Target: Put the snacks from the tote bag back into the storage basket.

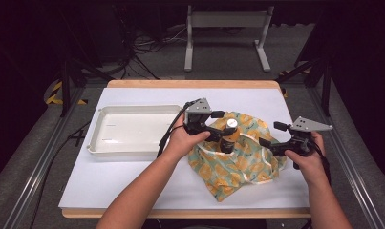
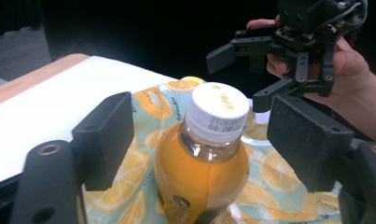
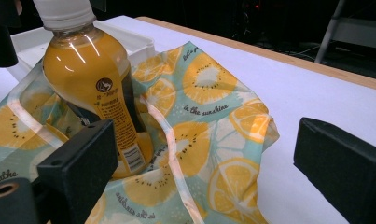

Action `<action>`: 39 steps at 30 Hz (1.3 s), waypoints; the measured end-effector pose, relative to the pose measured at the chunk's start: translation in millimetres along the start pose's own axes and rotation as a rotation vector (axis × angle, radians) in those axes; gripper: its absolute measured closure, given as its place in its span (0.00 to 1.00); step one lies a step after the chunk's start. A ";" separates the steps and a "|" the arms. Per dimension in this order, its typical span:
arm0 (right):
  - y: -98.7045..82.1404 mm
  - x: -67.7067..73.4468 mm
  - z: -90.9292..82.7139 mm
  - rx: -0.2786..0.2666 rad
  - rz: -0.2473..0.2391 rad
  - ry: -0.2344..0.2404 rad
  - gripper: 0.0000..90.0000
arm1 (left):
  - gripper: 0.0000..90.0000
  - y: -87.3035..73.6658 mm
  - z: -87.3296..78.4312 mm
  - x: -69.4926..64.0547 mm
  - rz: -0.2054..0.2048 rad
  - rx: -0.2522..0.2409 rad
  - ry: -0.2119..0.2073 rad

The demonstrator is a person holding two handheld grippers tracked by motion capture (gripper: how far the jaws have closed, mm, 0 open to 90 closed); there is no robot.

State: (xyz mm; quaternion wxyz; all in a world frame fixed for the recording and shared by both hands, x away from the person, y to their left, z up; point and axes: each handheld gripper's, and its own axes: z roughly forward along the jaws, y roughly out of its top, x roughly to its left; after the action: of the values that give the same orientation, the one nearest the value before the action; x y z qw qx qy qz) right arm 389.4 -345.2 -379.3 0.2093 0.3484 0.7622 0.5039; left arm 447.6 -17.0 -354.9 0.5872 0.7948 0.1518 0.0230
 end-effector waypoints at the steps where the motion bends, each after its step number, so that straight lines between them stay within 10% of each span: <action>1: -0.1 -0.1 -0.1 0.000 0.000 0.000 0.08 | 0.28 -0.1 2.2 -0.5 0.009 0.004 -0.002; 19: -0.9 -2.8 -3.4 -0.008 0.019 0.014 0.18 | 0.64 -1.4 11.8 -9.6 0.114 0.028 0.026; 39: 0.8 -2.0 -5.9 -0.015 0.025 0.027 0.18 | 0.65 -0.8 9.7 -8.4 0.100 0.020 0.011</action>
State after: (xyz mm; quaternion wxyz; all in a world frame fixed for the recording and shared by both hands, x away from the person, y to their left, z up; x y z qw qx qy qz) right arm 387.0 -350.2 -376.3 0.1954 0.3495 0.7567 0.5169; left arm 441.5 -28.1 -357.5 0.5766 0.8069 0.1153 0.0552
